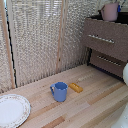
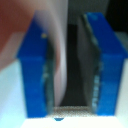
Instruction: Propose to navigate your clamp on the clench of the first drawer. Use gentle force to register to the cabinet. Send posterior your swing mandate till over it lurks, a cup of pink essence. Fortify your grip after aiming concentric with the pink cup’s periphery. Manoeuvre the pink towards the cabinet's top. Drop your compression till the cup is resting inside.
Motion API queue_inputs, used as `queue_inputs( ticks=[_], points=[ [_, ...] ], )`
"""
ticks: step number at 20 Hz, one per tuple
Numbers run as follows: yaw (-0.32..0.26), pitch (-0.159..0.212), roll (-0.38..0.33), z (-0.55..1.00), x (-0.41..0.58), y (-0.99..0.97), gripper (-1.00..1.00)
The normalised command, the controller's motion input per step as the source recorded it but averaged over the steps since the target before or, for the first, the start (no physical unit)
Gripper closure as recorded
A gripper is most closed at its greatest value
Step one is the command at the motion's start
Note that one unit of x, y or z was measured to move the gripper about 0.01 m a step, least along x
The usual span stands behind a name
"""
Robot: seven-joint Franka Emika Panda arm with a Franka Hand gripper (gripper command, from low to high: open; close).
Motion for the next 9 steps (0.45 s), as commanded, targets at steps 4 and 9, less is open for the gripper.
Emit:
queue_inputs(
  ticks=[4,9],
  points=[
    [0.038,0.000,0.000,0.97,0.143,0.01,-1.00],
    [-0.022,0.016,0.000,0.82,0.193,-0.02,-1.00]
  ],
)
